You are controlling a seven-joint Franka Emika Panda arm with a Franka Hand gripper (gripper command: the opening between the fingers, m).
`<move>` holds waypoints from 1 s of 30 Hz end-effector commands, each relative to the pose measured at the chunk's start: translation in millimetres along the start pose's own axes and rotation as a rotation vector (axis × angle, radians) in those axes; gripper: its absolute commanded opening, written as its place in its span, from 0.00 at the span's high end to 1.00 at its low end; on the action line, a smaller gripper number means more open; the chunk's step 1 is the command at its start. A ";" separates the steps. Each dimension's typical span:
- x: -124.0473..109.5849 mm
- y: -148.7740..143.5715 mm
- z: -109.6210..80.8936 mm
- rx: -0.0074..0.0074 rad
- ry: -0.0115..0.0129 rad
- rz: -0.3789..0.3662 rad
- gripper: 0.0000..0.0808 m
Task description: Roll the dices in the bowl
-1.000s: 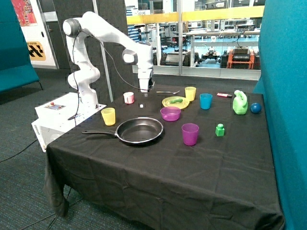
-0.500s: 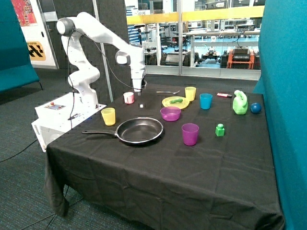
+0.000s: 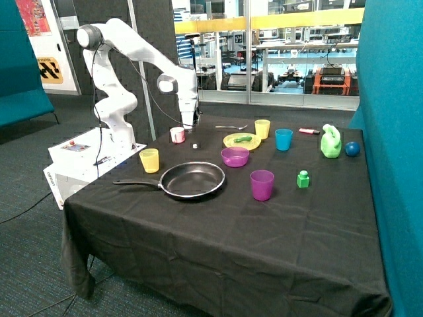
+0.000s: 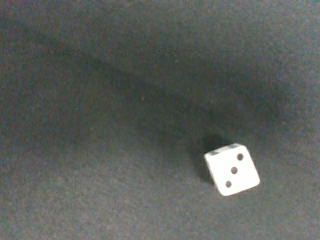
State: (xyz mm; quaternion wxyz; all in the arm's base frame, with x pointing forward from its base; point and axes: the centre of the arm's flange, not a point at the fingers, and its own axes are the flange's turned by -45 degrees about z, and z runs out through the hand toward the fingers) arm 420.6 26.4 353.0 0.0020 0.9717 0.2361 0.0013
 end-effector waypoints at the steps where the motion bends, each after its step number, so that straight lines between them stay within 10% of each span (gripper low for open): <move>1: 1.5 -8.2 14.4 0.0045 -0.0016 -0.017 0.46; 30: -1.8 -4.5 50.1 0.0045 -0.0017 0.005 0.51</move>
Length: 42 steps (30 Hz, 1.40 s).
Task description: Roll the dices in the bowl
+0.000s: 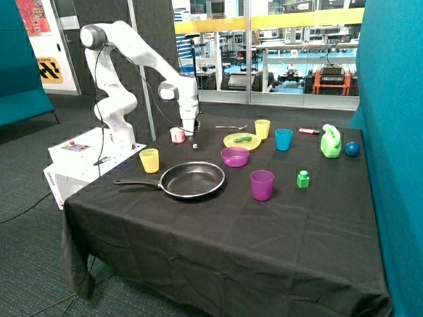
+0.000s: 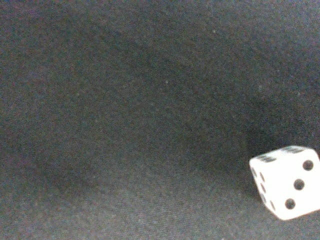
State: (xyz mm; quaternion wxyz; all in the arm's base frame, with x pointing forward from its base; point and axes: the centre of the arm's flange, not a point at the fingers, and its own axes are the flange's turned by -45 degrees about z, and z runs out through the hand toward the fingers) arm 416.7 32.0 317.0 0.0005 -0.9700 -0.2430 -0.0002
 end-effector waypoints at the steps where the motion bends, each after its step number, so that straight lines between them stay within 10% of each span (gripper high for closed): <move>1: -0.9 2.9 16.0 -0.0008 -0.0006 0.021 0.55; 42: 9.0 -1.1 40.0 -0.0008 -0.0006 0.028 0.54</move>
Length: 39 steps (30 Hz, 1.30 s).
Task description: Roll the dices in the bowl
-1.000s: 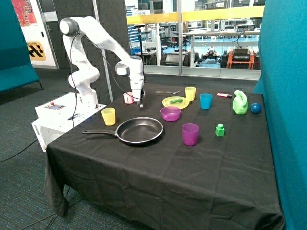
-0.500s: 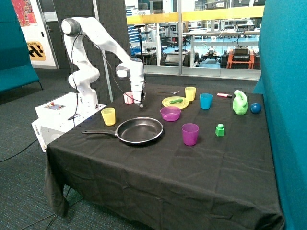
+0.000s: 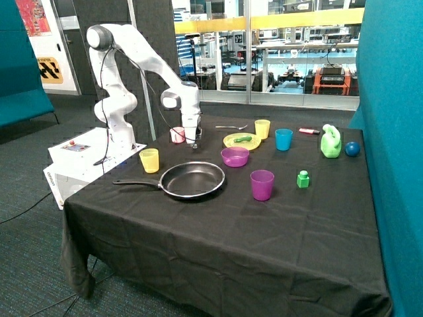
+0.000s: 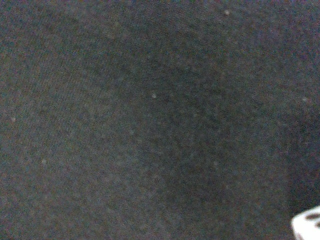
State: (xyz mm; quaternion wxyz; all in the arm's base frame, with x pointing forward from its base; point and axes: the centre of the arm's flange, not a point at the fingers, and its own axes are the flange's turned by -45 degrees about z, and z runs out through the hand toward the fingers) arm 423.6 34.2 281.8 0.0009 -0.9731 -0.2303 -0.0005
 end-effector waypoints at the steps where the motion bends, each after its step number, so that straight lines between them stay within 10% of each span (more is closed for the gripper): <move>1: 1.9 -2.5 5.0 -0.0016 -0.0013 0.003 0.54; 39: 4.4 0.9 10.1 -0.0016 -0.0013 0.008 0.60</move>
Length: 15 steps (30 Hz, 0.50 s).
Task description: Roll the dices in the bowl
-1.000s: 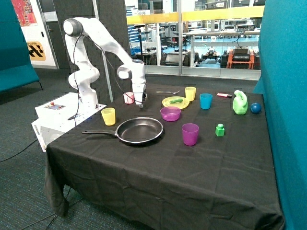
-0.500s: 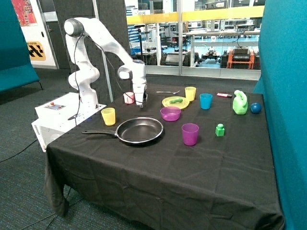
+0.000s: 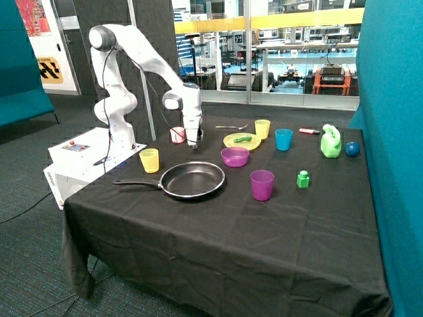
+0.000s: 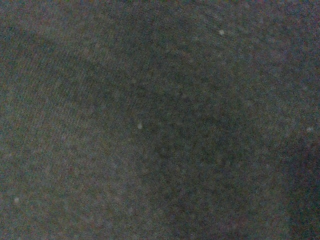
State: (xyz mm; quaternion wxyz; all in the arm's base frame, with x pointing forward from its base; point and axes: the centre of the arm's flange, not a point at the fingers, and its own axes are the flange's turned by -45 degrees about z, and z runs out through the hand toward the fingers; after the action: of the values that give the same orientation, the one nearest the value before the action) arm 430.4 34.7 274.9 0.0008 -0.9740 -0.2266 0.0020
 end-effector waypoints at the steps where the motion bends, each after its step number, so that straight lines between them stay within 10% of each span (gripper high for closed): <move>1: -1.9 -1.9 3.8 -0.0024 0.0036 0.000 0.60; 15: 1.2 1.2 3.7 -0.0024 0.0036 0.010 0.67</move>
State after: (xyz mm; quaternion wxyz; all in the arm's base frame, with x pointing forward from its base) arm 430.2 34.8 271.8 0.0006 -0.9746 -0.2240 0.0004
